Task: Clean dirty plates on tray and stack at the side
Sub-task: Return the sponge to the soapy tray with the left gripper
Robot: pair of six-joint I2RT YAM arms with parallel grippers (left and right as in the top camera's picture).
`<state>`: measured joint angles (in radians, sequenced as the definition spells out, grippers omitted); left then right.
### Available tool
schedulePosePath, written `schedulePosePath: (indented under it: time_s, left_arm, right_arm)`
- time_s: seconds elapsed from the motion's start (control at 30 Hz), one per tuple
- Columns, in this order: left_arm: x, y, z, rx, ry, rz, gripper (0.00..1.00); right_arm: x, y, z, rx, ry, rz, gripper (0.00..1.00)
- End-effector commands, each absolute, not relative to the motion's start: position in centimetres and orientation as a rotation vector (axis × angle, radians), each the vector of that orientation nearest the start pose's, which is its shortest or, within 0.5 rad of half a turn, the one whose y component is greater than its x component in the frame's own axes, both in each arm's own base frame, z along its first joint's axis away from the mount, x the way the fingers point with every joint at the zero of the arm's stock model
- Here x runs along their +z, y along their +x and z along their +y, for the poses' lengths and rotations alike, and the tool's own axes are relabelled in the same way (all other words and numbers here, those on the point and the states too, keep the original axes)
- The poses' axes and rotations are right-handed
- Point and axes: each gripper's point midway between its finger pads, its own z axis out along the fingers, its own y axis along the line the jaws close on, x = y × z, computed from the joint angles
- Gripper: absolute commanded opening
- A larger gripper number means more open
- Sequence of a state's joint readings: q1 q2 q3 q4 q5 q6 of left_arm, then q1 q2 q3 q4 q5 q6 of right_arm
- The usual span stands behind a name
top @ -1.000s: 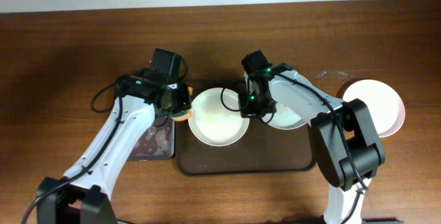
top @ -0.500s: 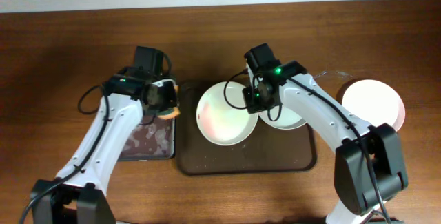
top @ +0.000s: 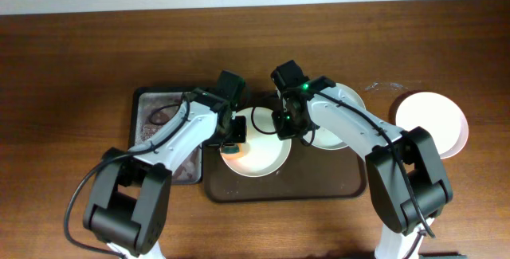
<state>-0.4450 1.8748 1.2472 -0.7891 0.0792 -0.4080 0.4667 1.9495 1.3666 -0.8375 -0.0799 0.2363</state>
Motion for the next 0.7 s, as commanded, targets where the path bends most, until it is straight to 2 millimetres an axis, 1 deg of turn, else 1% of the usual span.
schedulePosePath:
  time_s: [0.0, 0.07, 0.13, 0.17, 0.23, 0.27, 0.33, 0.4, 0.47, 0.53, 0.57, 0.6, 0.67]
  left_arm:
    - [1.8, 33.7, -15.2, -0.023, 0.04, 2.998, 0.0]
    - [2.2, 34.7, -13.6, 0.086, -0.022, 2.952, 0.0]
    - [3.0, 35.8, -13.2, 0.077, -0.055, 2.925, 0.0]
    - [3.7, 36.6, -13.1, 0.064, -0.071, 2.904, 0.0]
    - [5.9, 38.1, -13.3, 0.026, -0.078, 2.844, 0.0]
    - [7.1, 38.5, -13.5, 0.01, -0.076, 2.82, 0.0]
    - [9.1, 38.2, -13.4, -0.001, -0.077, 2.803, 0.0]
    - [10.0, 37.2, -12.9, 0.01, -0.079, 2.818, 0.0]
    - [10.7, 35.8, -11.6, 0.038, -0.101, 2.857, 0.0]
    - [11.4, 35.1, -10.0, 0.057, -0.148, 2.873, 0.0]
    - [11.6, 35.0, -9.5, 0.06, -0.167, 2.874, 0.0]
    - [11.7, 35.0, -8.5, 0.069, -0.205, 2.877, 0.0]
    - [11.4, 35.0, -7.3, 0.081, -0.25, 2.884, 0.0]
  right_arm:
    - [2.7, 34.0, 18.8, 0.183, -0.352, 3.015, 0.04]
    - [2.7, 34.1, 18.8, 0.184, -0.352, 3.015, 0.04]
    - [2.7, 34.0, 18.8, 0.182, -0.353, 3.017, 0.04]
    - [2.7, 34.0, 18.8, 0.182, -0.353, 3.018, 0.04]
    - [2.7, 34.0, 18.8, 0.182, -0.353, 3.019, 0.04]
    - [2.7, 34.0, 18.8, 0.182, -0.353, 3.019, 0.04]
    - [2.7, 34.0, 18.8, 0.181, -0.353, 3.018, 0.04]
    - [2.7, 34.0, 18.8, 0.181, -0.353, 3.019, 0.04]
    - [2.7, 33.8, 18.7, 0.177, -0.353, 3.028, 0.04]
    - [2.6, 33.6, 18.6, 0.175, -0.353, 3.032, 0.13]
    - [2.6, 33.6, 18.6, 0.174, -0.353, 3.033, 0.15]
    - [2.3, 33.5, 18.6, 0.173, -0.354, 3.036, 0.19]
    - [1.6, 33.2, 18.4, 0.171, -0.354, 3.041, 0.22]
